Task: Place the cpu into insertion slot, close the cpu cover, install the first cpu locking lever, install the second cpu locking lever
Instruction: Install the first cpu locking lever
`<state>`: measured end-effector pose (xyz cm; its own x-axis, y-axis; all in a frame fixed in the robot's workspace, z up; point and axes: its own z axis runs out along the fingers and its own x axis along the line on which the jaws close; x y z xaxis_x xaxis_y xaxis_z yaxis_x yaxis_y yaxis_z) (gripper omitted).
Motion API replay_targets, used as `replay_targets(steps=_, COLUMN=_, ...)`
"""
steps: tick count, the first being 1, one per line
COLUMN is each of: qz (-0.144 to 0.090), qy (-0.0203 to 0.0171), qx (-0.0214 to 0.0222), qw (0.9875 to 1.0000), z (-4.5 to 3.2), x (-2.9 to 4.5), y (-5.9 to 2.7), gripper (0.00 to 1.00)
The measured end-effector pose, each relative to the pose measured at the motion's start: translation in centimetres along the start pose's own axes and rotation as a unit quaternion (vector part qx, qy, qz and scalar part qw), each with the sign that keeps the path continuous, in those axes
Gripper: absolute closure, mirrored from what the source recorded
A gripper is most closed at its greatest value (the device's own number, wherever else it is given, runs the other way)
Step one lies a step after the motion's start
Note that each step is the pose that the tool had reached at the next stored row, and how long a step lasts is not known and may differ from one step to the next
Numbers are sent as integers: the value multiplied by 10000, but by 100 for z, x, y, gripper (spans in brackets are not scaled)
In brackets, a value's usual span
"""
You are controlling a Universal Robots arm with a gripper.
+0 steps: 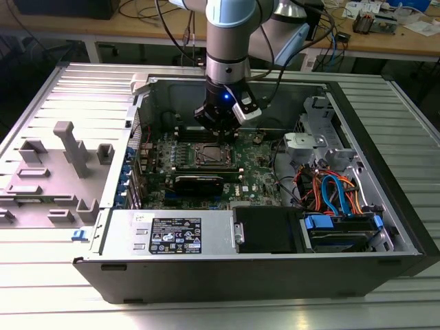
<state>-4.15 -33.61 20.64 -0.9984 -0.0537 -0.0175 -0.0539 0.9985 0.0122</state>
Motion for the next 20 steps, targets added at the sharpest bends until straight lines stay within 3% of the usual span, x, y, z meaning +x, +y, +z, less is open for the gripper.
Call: replay_targets(steps=20, qz=4, qy=15, qx=-8, qw=10000, z=33, x=-2, y=-33, gripper=89)
